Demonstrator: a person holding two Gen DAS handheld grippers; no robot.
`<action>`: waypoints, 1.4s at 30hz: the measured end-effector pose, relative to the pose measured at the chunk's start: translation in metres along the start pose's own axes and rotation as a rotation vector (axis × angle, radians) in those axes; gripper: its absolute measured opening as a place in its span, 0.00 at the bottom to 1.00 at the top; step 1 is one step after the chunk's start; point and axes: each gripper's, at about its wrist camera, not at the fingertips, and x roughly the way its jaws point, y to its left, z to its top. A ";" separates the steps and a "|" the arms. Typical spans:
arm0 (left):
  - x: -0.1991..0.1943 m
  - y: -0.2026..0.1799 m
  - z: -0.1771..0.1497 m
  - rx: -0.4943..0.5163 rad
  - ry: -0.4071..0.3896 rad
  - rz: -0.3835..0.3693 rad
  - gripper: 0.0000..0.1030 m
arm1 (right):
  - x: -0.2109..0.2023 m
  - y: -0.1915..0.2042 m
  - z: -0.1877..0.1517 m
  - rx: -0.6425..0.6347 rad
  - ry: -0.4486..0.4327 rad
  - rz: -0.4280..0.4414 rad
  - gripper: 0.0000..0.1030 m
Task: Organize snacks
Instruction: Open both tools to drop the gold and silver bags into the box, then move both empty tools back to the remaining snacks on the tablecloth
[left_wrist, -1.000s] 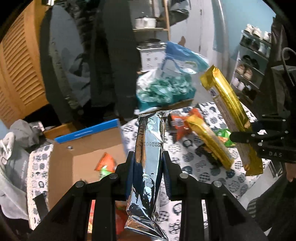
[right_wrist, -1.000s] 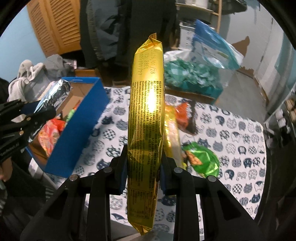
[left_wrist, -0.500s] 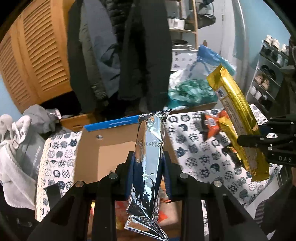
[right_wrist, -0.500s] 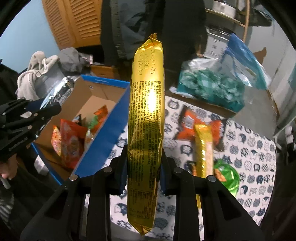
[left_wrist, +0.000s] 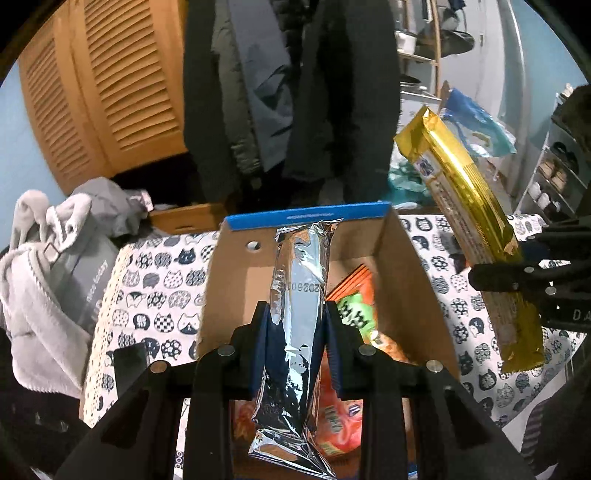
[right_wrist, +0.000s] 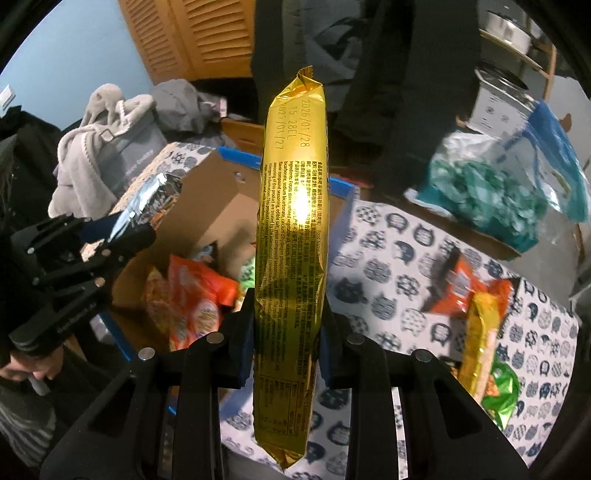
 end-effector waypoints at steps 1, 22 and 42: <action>0.003 0.004 -0.001 -0.006 0.007 0.001 0.27 | 0.003 0.005 0.003 -0.003 0.004 0.008 0.25; 0.026 0.027 -0.017 -0.070 0.086 0.006 0.35 | 0.045 0.050 0.026 -0.043 0.057 0.063 0.39; 0.018 -0.010 -0.003 -0.070 0.088 -0.054 0.64 | 0.003 -0.003 -0.009 -0.068 0.015 -0.080 0.65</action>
